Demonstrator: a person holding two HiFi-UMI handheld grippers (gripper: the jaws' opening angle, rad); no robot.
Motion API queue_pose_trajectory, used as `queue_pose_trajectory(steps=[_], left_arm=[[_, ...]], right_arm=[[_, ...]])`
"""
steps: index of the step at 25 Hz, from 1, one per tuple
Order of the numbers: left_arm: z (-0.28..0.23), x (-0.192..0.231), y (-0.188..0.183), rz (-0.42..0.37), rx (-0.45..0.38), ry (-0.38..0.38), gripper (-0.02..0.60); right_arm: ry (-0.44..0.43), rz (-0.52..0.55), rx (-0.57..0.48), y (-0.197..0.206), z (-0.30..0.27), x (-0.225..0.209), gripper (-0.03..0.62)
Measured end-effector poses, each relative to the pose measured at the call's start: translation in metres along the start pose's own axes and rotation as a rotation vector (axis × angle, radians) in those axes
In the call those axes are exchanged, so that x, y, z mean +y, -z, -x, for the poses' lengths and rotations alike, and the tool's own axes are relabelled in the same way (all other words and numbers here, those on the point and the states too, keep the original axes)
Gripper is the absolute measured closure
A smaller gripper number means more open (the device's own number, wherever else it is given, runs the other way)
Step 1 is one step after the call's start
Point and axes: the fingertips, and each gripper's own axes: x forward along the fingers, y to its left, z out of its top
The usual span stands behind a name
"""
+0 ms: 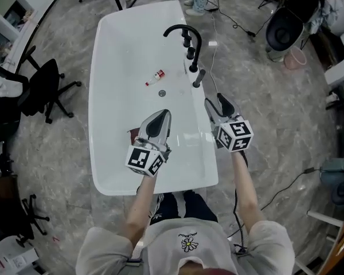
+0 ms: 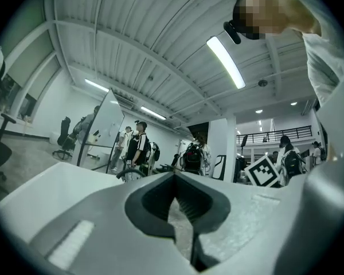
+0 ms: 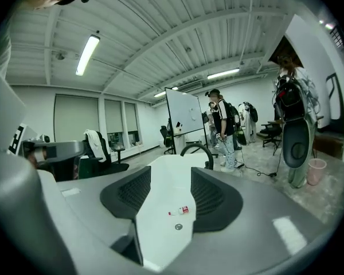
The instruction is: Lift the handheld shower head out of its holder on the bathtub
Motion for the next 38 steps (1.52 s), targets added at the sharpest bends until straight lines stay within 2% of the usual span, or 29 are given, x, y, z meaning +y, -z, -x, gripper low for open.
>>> queue_pose_trajectory(steps=[5,9,13,17,19,20,23,24,29,34,38], left_arm=[[-0.029,0.062,0.067,-0.003,0.055,-0.01,0.581],[-0.045,0.091,0.114,-0.005,0.082,-0.025,0.581],[-0.056,0.101,0.147,0.02,0.09,-0.033,0.581],[-0.059,0.096,0.173,-0.001,0.122,0.022,0.581],[-0.059,0.1,0.188,-0.019,0.143,0.042,0.581],[-0.059,0.104,0.194,-0.021,0.151,0.042,0.581],[-0.054,0.114,0.204,-0.01,0.157,0.019,0.581],[-0.053,0.115,0.206,-0.005,0.158,0.014,0.581],[-0.05,0.116,0.206,-0.008,0.166,0.031,0.581],[-0.041,0.128,0.201,0.002,0.145,-0.001,0.581],[-0.031,0.134,0.183,-0.008,0.117,-0.013,0.581]], right_arm=[[0.048,0.059,0.087,0.058,-0.103,-0.056,0.311],[0.074,0.112,0.188,0.122,-0.166,-0.093,0.298],[0.103,0.083,0.217,0.167,-0.212,-0.116,0.299],[0.139,0.049,0.22,0.202,-0.236,-0.132,0.301],[0.179,0.046,0.223,0.215,-0.244,-0.143,0.343],[0.195,0.053,0.222,0.219,-0.246,-0.147,0.382],[0.183,0.079,0.211,0.222,-0.252,-0.144,0.412],[0.175,0.085,0.209,0.222,-0.253,-0.142,0.441],[0.204,0.083,0.219,0.221,-0.256,-0.142,0.444],[0.242,0.068,0.223,0.219,-0.254,-0.143,0.444],[0.282,0.058,0.12,0.173,-0.242,-0.137,0.444]])
